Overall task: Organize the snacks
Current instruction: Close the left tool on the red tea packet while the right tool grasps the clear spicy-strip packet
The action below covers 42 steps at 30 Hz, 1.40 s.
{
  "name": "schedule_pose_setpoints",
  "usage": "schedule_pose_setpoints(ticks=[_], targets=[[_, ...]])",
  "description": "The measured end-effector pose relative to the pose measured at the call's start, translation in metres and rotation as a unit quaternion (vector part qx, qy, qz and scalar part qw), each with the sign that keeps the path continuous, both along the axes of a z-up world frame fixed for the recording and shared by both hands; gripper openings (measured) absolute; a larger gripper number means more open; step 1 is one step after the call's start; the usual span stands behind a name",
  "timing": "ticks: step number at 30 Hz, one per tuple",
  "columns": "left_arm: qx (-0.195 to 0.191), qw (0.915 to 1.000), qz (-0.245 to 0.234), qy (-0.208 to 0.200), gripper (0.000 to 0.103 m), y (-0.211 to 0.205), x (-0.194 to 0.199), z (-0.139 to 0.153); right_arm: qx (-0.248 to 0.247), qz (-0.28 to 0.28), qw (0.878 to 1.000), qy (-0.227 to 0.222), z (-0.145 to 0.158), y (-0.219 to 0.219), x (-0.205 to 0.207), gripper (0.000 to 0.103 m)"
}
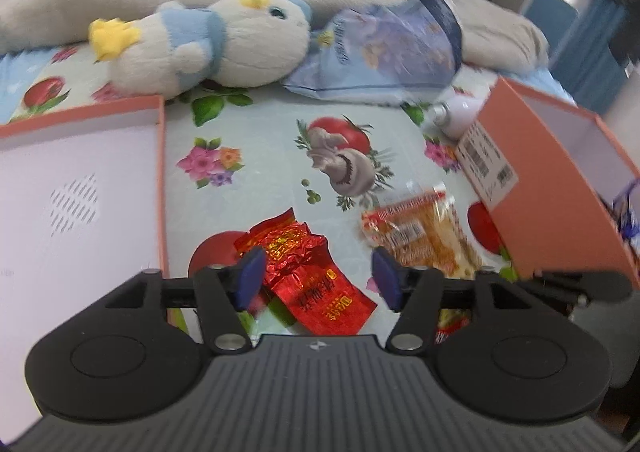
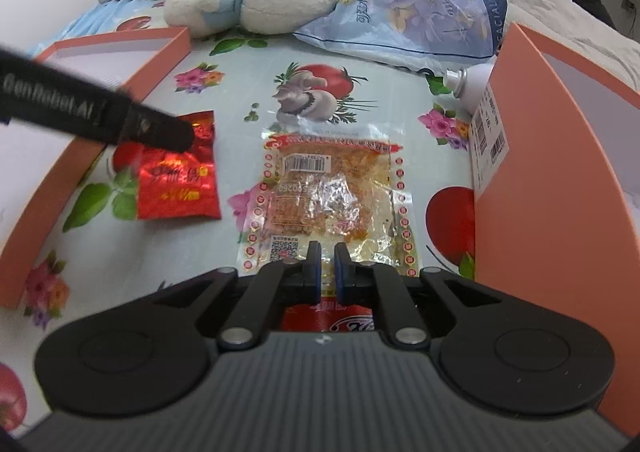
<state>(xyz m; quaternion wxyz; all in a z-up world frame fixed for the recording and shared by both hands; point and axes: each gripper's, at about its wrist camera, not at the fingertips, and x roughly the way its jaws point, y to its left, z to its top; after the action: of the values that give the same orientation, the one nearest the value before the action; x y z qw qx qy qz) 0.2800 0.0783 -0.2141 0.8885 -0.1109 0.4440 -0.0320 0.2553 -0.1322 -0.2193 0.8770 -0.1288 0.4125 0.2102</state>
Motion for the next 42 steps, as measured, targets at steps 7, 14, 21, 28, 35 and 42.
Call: schedule_pose_setpoints(ticks=[7,14,21,28,35,42], targets=[[-0.019,0.9987,0.042,0.021,0.074,0.002,0.009,-0.007,0.028,-0.008,0.999,-0.028,0.015,-0.002,0.006,0.037],[-0.018,0.9973,0.057,0.042,0.074,0.004,0.022,-0.024,0.029,-0.012,0.999,-0.042,0.01,0.006,0.024,0.087],[-0.03,0.9956,0.074,0.048,0.076,0.009,0.03,-0.033,0.009,-0.018,1.0,-0.024,-0.009,0.014,0.041,0.094],[-0.003,0.9973,0.064,0.036,0.076,0.0,0.04,-0.037,0.018,-0.03,0.999,-0.017,-0.013,0.014,0.045,0.095],[0.027,0.998,0.048,0.032,0.076,-0.009,0.04,-0.04,0.022,0.005,1.0,-0.003,-0.008,0.021,0.043,0.068],[0.06,0.9971,0.04,0.024,0.062,-0.015,0.036,-0.04,0.016,0.035,0.999,-0.008,-0.003,0.029,0.041,0.042]])
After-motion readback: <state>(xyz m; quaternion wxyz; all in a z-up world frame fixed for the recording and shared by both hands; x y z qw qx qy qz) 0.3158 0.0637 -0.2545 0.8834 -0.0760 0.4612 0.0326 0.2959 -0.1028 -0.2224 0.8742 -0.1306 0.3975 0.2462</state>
